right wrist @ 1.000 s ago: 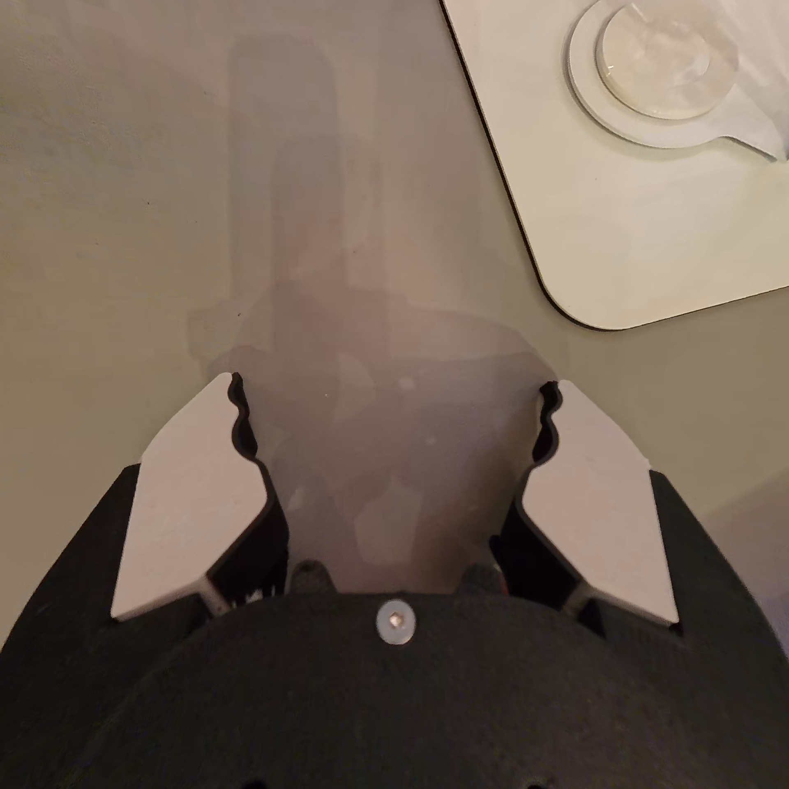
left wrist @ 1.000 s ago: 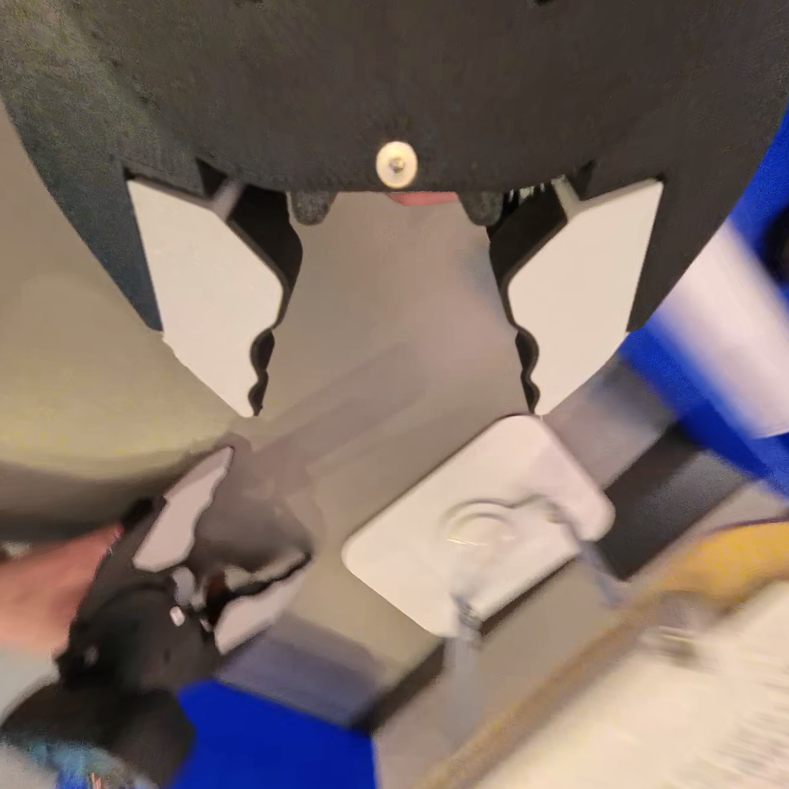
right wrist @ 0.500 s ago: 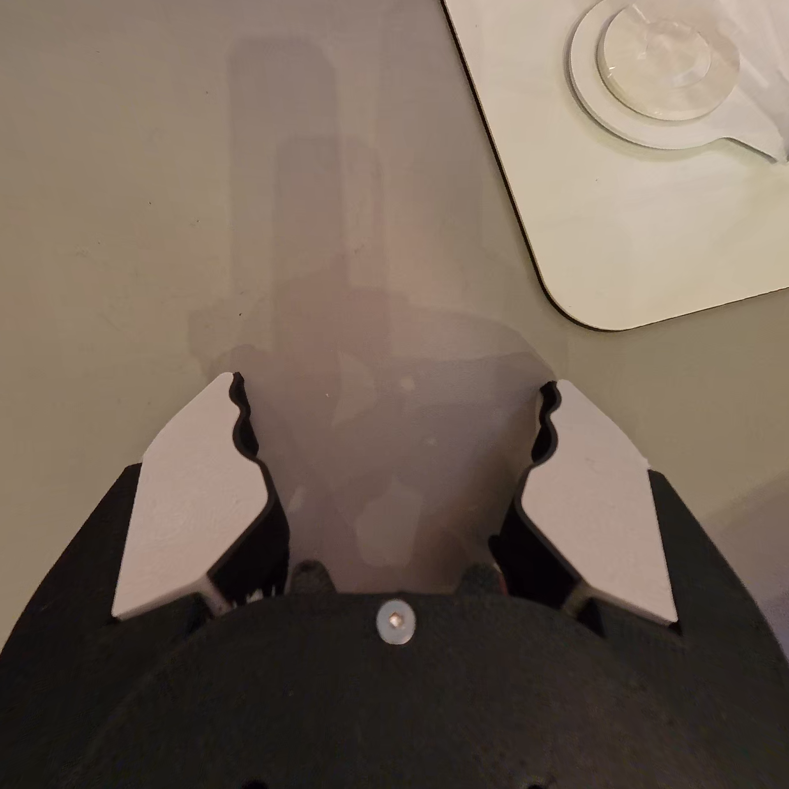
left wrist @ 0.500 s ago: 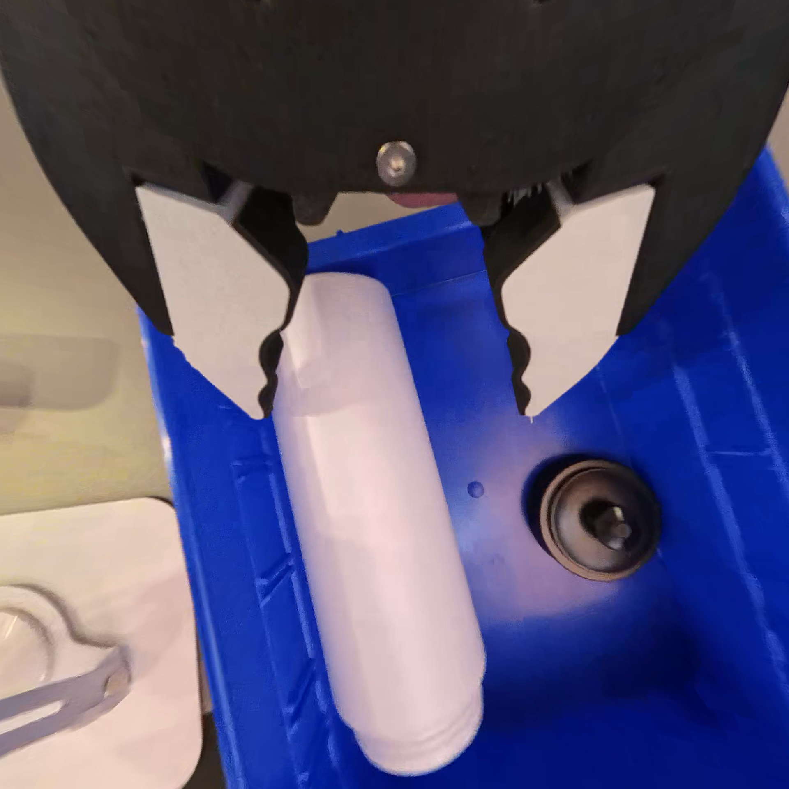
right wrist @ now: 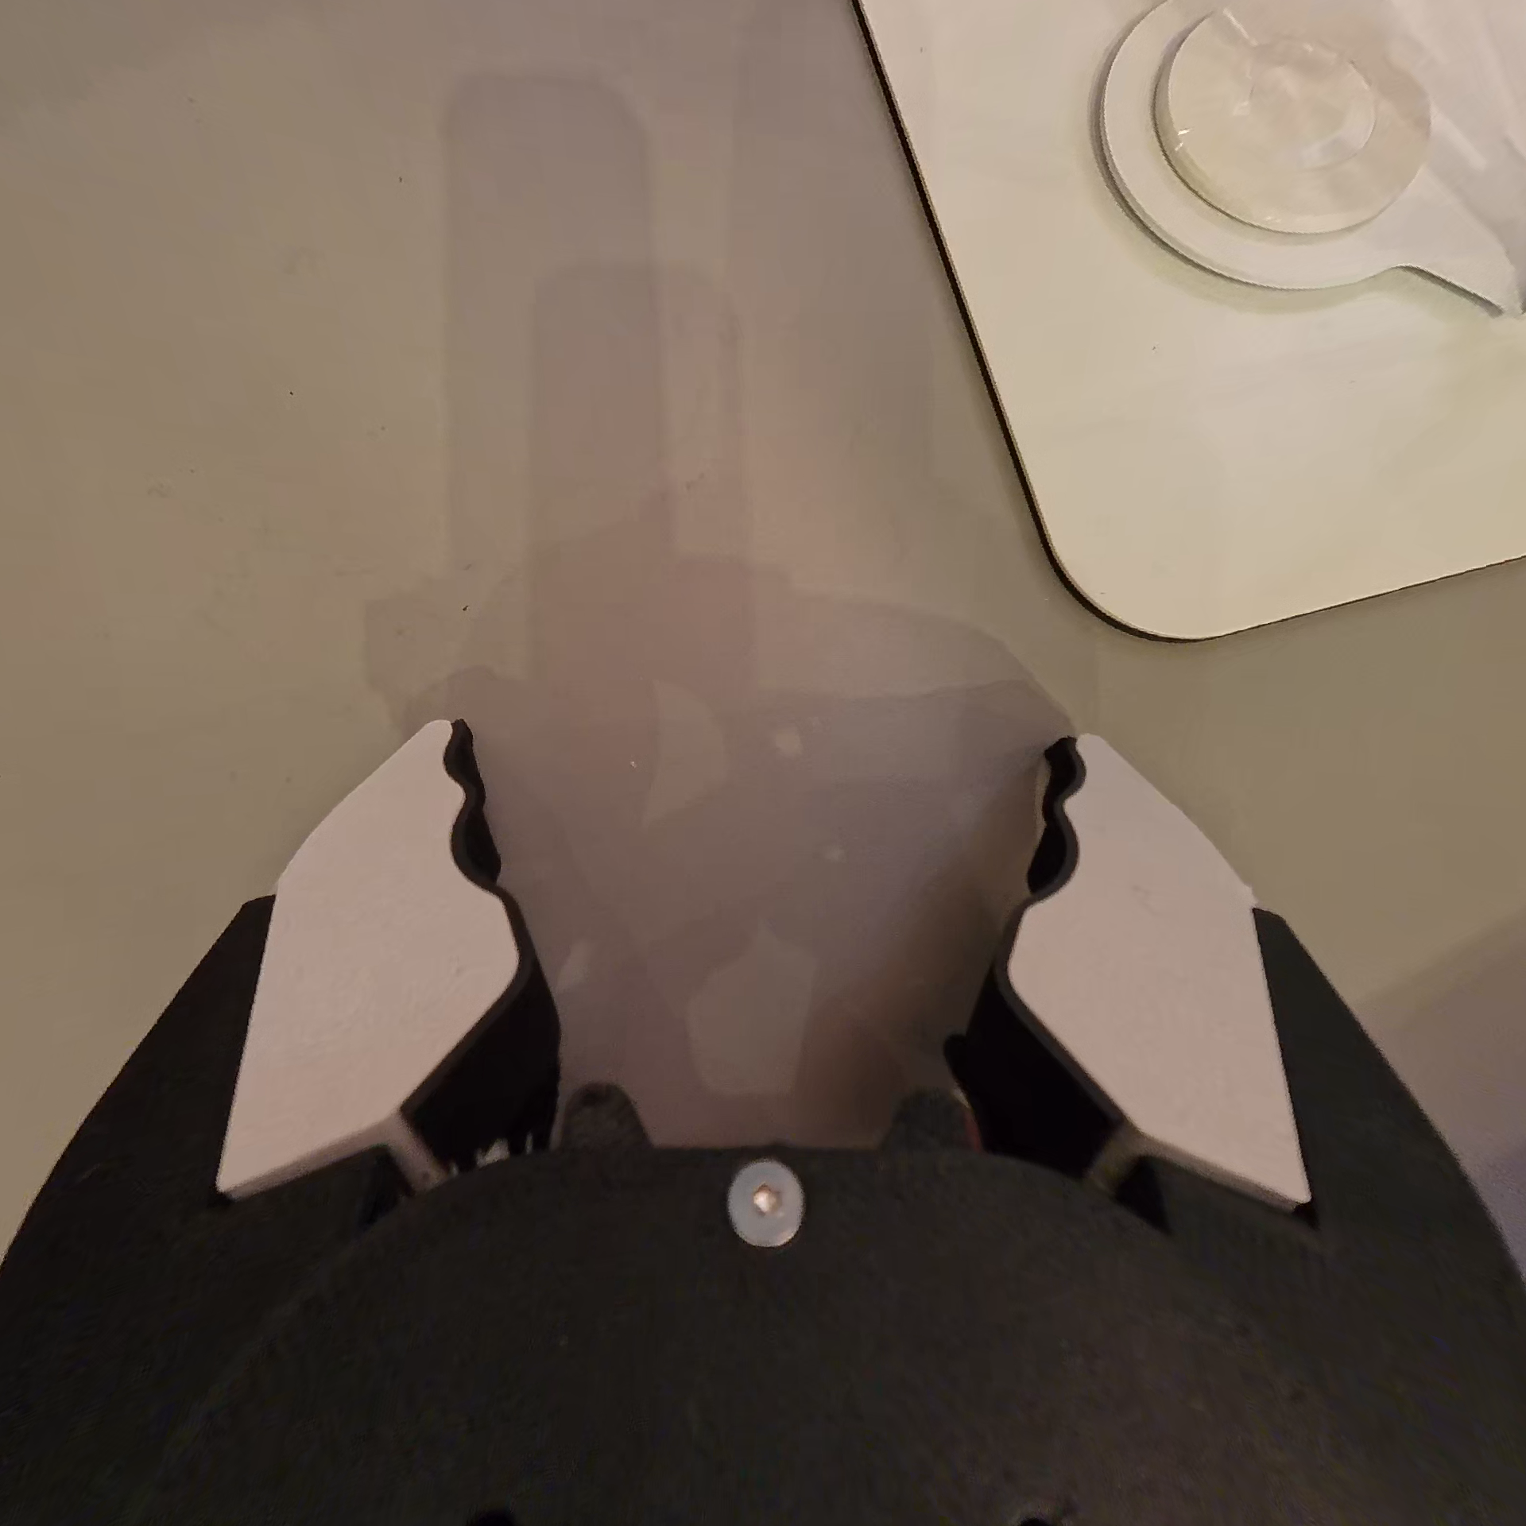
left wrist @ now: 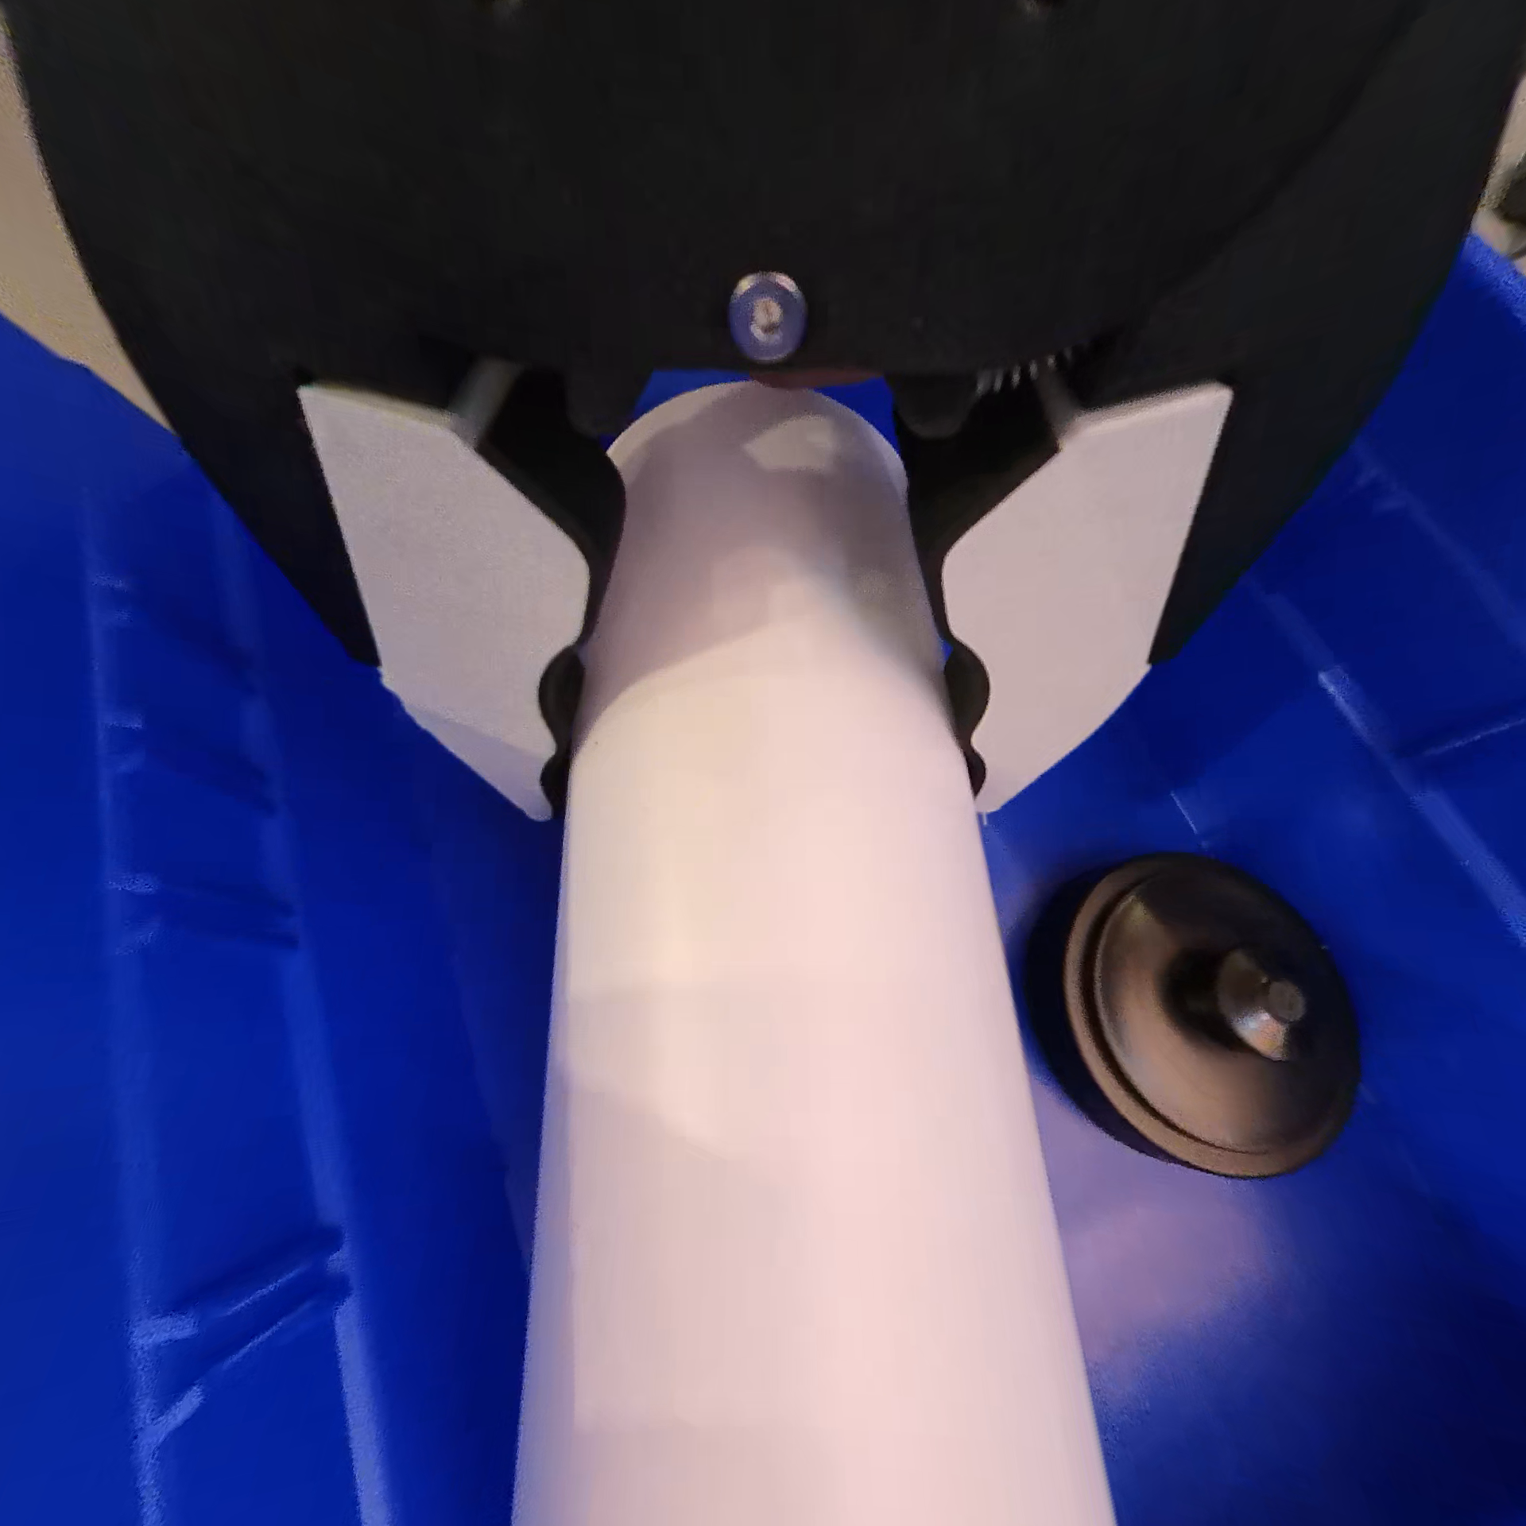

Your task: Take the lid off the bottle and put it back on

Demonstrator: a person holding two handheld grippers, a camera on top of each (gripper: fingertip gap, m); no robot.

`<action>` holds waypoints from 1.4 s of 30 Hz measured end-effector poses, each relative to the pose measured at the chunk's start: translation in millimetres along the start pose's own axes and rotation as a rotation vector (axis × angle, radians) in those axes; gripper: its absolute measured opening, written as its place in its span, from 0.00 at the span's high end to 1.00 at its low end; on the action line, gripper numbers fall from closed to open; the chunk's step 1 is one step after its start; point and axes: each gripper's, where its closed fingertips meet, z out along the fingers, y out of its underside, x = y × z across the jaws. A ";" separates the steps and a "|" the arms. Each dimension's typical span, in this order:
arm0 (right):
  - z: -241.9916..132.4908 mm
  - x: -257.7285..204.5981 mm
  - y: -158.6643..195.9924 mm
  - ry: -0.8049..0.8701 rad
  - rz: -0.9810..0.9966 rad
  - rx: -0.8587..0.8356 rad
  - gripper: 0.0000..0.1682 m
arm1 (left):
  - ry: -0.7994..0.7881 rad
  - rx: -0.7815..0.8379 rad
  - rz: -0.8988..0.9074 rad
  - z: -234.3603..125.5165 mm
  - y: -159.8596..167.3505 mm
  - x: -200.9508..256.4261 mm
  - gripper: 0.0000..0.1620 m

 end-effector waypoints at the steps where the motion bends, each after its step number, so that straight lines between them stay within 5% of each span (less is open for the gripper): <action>1: 0.0 -0.1 0.0 0.000 0.000 0.000 0.25 | 0.009 0.036 -0.008 -4.0 -1.1 0.3 0.46; 10: -3.5 -3.8 -3.6 -0.013 -0.021 0.032 0.28 | 0.057 0.542 -0.048 -95.6 11.1 12.4 0.46; 17: -45.7 -43.2 -69.0 -0.217 0.045 0.413 0.29 | 0.285 0.925 0.228 -146.1 16.5 151.1 0.46; 24: -91.4 -79.2 -113.4 -0.387 0.073 0.735 0.25 | 0.607 0.946 0.433 -114.9 8.5 311.5 0.46; 30: -101.7 -81.4 -116.8 -0.435 0.101 0.781 0.32 | 0.682 0.897 0.585 -87.9 13.1 383.3 0.46; 32: -104.5 -85.1 -115.2 -0.447 0.070 0.779 0.40 | 0.666 0.873 0.609 -78.4 13.9 394.5 0.46; 37: -105.8 -95.0 -114.3 -0.361 -0.064 0.694 0.40 | 0.697 0.863 0.624 -77.3 16.7 404.7 0.47; 42: -98.8 -90.9 -107.2 -0.333 -0.107 0.684 0.40 | 0.642 0.875 0.620 -93.3 24.2 368.5 0.45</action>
